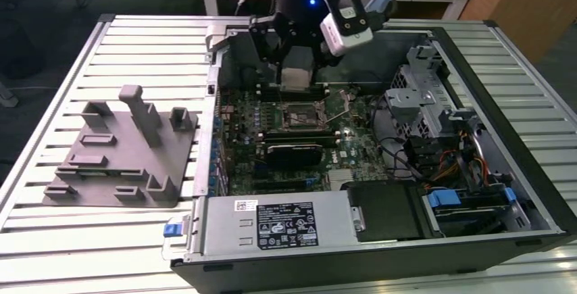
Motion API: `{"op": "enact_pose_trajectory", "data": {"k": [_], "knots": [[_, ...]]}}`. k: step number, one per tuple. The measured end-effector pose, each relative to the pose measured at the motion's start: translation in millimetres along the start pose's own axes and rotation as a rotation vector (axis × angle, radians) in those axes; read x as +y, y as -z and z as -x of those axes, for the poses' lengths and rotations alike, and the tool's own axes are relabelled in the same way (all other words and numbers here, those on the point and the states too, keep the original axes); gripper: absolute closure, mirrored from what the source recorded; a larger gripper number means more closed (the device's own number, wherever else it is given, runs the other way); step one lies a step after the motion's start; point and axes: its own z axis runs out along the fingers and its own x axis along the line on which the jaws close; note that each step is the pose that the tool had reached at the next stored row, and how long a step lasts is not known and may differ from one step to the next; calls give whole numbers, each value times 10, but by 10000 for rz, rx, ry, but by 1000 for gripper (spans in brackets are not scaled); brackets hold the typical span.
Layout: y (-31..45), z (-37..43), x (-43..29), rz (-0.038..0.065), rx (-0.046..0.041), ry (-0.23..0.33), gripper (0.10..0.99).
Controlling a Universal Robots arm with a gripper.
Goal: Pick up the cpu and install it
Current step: 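Pick up the cpu and move it towards the insertion slot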
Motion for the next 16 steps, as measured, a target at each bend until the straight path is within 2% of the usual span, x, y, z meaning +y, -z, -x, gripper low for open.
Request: {"op": "enact_pose_trajectory", "data": {"k": [6, 16], "knots": [[-106, 80, 13, -1, 7, 1, 545], [-291, 95, 50, 0, 1, 0, 545]]}}
